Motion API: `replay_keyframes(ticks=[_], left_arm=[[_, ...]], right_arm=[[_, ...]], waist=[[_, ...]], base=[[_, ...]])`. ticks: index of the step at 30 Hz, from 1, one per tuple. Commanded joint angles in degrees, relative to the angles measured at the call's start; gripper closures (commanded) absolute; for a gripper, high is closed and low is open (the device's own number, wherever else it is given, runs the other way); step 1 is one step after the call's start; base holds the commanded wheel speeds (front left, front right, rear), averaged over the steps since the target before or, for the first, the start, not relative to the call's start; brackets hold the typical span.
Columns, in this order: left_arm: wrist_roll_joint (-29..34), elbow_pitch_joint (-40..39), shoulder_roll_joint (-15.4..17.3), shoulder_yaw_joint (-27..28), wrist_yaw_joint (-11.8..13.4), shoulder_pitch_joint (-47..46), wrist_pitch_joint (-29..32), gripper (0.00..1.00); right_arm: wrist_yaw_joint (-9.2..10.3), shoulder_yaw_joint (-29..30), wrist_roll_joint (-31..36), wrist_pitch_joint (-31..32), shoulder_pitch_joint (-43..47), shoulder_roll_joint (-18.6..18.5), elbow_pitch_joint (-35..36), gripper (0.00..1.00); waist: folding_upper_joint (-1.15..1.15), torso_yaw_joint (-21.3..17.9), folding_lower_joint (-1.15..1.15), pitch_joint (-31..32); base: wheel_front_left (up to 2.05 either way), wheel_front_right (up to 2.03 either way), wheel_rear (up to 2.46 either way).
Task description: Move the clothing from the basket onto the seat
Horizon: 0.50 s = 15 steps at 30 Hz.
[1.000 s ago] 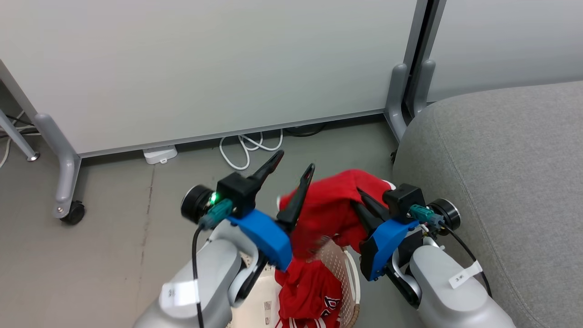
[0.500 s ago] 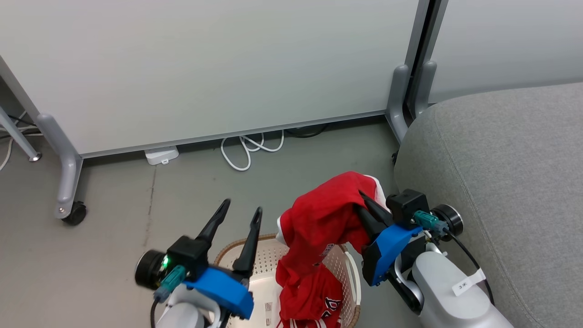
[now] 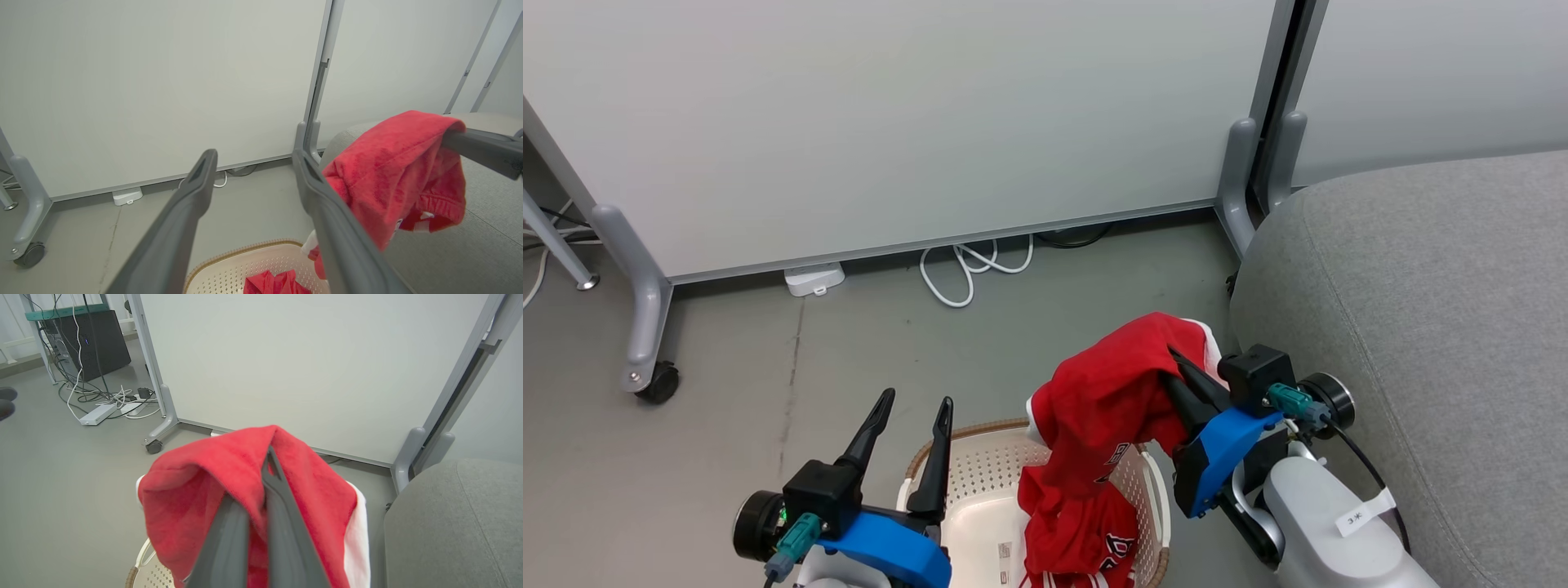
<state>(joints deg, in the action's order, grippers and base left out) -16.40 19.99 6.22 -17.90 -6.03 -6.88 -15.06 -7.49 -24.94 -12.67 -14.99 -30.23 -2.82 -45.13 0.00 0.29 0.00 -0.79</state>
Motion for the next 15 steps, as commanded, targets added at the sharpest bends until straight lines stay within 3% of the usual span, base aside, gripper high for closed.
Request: replay_keyframes(ticks=[1,8,15], left_arm=[[0.47,-0.18,-0.2,0.36,-0.17,0.37,-0.18,0.0],[2.2,-0.59,-1.24,1.72,-0.99,0.56,-0.18,0.0],[2.9,-1.13,-1.72,2.28,-1.41,0.43,-0.18,0.0]], right_arm=[[-0.01,0.01,-0.05,-0.29,0.73,-0.12,0.34,1.0],[-0.01,-0.63,-0.41,-0.29,0.78,-0.13,0.7,1.0],[-0.01,-0.97,-0.56,-0.29,0.6,-0.13,1.81,1.0]], waist=[[0.0,-0.09,0.0,0.01],[0.0,-1.87,0.0,-0.03],[0.0,-6.72,0.0,-0.44]], base=[[0.0,0.0,0.0],[0.0,0.0,0.0],[0.0,0.0,0.0]])
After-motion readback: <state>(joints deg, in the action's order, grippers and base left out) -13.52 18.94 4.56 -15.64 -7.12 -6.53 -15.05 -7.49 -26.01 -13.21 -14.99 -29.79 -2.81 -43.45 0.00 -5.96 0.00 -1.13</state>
